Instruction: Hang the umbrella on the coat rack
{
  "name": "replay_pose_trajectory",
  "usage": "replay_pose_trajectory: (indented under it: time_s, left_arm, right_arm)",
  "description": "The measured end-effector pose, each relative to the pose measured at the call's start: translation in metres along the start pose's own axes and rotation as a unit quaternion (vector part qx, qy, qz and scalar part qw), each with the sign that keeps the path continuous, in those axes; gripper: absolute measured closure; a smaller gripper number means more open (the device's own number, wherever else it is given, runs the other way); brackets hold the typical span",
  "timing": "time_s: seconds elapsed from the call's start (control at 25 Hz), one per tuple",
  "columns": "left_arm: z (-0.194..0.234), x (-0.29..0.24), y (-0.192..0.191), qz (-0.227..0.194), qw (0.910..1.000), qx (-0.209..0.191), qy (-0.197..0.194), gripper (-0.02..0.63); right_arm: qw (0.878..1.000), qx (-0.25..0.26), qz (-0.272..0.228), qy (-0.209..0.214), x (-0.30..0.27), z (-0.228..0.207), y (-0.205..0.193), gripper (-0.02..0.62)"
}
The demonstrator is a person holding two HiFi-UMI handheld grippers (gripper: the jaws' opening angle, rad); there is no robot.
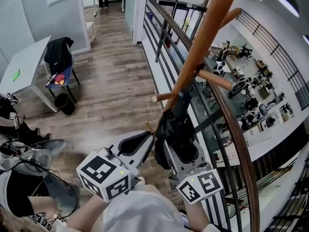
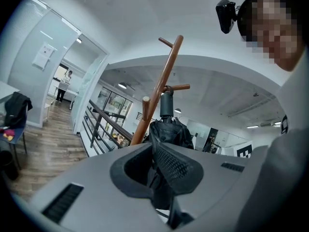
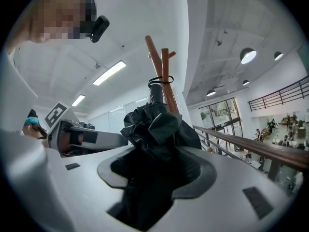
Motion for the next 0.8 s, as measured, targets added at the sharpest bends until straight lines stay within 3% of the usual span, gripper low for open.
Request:
replay_pose_trajectory:
  time_s: [0.52, 0.8]
  left_arm:
    - [0.021, -0.001, -0.019, 0.012, 0.9997, 0.02, 0.012, 0.563]
    - [0.014, -0.006, -0.027, 0.023, 0.9993, 0.023, 0.019, 0.563]
  right_arm:
    - [0.999, -0.023, 0.04, -0.011, -0.014, -0.009, -0.043, 0.353]
    - [0.998, -0.031, 0.038, -0.026, -0.007, -0.019, -0.044, 0.353]
Point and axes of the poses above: the fingertips, and each gripper's own axes: x backward along the fingers, z to its left, y out of its top, the point moved 6 cm from there along x, backward along the fingers, and after that the axes turned 4 degrees about x, right-handed, at the moved point
